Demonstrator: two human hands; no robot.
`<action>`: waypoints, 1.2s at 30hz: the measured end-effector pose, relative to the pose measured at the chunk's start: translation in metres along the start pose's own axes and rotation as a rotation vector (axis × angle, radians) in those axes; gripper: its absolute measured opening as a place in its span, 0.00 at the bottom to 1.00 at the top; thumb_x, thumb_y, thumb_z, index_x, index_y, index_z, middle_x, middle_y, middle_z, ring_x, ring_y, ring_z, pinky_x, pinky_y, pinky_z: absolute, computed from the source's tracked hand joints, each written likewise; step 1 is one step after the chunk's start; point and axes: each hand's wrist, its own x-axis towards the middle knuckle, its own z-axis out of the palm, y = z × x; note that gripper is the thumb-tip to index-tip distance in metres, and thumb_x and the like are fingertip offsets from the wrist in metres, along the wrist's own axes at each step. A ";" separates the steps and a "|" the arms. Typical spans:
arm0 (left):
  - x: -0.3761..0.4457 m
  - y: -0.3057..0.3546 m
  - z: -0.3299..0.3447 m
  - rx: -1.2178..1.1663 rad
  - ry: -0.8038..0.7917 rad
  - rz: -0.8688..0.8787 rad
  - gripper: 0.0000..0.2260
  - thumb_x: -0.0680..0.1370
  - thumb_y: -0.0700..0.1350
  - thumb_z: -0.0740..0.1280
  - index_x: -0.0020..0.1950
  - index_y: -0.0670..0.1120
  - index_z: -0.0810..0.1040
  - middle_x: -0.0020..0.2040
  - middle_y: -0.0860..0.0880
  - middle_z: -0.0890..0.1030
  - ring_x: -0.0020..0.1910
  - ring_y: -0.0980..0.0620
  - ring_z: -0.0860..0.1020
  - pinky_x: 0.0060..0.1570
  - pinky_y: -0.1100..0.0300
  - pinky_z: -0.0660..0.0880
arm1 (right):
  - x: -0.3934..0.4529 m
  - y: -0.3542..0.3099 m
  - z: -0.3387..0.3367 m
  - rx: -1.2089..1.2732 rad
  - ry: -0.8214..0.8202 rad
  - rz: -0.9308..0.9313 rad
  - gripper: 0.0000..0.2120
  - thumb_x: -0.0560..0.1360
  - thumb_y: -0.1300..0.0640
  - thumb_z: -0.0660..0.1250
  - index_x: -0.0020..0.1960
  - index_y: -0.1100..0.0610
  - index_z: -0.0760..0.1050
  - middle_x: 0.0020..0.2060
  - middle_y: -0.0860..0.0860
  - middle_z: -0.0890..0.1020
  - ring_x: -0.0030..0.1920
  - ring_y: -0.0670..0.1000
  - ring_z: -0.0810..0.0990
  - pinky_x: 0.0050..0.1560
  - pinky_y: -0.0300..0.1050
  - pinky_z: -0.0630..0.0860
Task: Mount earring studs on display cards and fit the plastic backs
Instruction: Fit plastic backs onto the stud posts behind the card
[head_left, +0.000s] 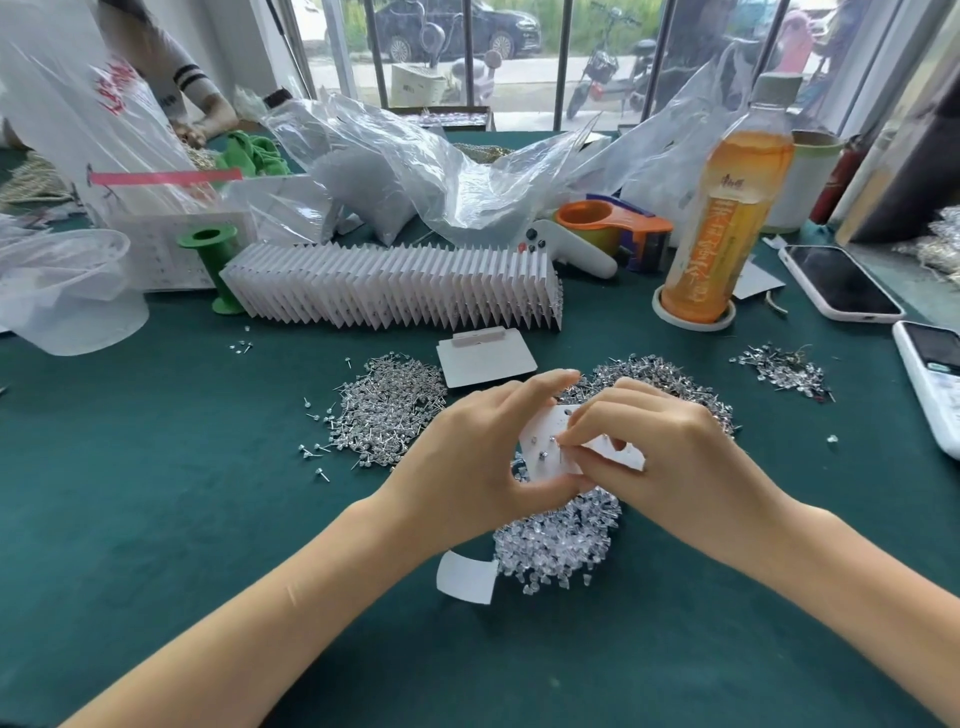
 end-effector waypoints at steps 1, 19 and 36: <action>0.000 0.000 0.000 0.000 0.002 0.003 0.31 0.69 0.54 0.73 0.68 0.44 0.70 0.52 0.49 0.81 0.49 0.52 0.78 0.49 0.59 0.73 | 0.000 0.000 0.000 0.003 -0.002 0.004 0.07 0.67 0.69 0.76 0.41 0.62 0.81 0.39 0.51 0.82 0.42 0.50 0.77 0.46 0.39 0.74; -0.001 0.003 0.000 -0.011 0.019 0.009 0.32 0.68 0.56 0.73 0.68 0.45 0.71 0.54 0.49 0.81 0.51 0.51 0.79 0.50 0.54 0.76 | -0.002 -0.003 -0.003 0.236 0.047 0.253 0.14 0.68 0.67 0.72 0.37 0.50 0.74 0.34 0.56 0.80 0.32 0.48 0.71 0.34 0.35 0.67; -0.001 0.004 -0.001 0.020 0.005 0.011 0.31 0.69 0.52 0.75 0.68 0.43 0.71 0.52 0.48 0.81 0.49 0.49 0.79 0.50 0.55 0.73 | -0.002 -0.006 -0.005 0.237 -0.009 0.266 0.07 0.68 0.64 0.72 0.37 0.54 0.78 0.33 0.55 0.79 0.32 0.51 0.71 0.33 0.40 0.68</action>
